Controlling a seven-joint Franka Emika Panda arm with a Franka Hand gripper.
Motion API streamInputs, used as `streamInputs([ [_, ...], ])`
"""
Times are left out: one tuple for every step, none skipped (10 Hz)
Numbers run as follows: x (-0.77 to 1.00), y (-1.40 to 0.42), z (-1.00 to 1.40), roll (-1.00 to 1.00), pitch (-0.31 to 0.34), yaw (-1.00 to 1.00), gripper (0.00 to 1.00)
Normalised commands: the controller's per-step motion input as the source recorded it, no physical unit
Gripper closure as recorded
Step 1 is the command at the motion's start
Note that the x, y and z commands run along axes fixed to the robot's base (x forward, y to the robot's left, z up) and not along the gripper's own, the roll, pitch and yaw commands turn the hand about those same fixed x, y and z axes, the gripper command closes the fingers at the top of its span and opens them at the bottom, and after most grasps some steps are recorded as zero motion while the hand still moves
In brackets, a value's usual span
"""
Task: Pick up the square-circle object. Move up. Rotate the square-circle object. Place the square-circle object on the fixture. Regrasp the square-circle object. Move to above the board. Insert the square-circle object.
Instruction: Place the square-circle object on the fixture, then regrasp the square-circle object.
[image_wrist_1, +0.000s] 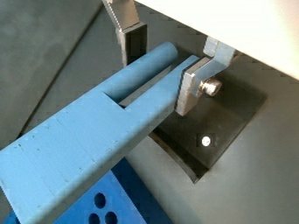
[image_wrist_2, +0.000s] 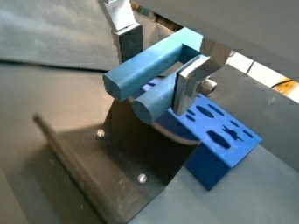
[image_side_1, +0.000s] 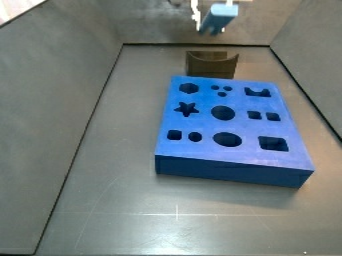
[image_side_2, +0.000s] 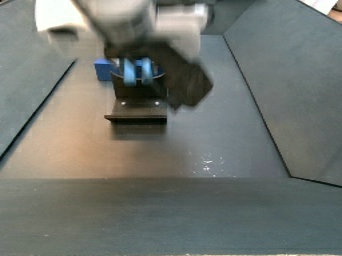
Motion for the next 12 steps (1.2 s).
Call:
streamInputs([
  [0.18,0.11,-1.0,-0.83,0.029,-0.14,1.0],
  [0.2,0.13,-1.0,-0.61,0.02,-0.12,1.0],
  [0.18,0.12,-0.89,-0.5,0.02,-0.11,1.0],
  [0.14,0.08,-0.63,-0.3,0.023,-0.09,1.0],
  [0.11,0.06,-0.41,-0.22,0.012,-0.09,1.0],
  [0.0,0.0,0.0,0.0,0.0,0.0,0.0],
  [0.0,0.0,1.0,0.0,0.031,0.02,0.0],
  [0.0,0.0,1.0,0.0,0.033,0.02,0.0],
  [-0.01,0.0,1.0,0.01,0.037,0.01,0.0],
  [-0.03,0.0,1.0,0.03,0.037,0.01,0.0],
  [-0.03,0.0,1.0,0.03,0.04,0.01,0.0],
  [-0.04,0.0,0.87,0.04,0.047,0.0,0.0],
])
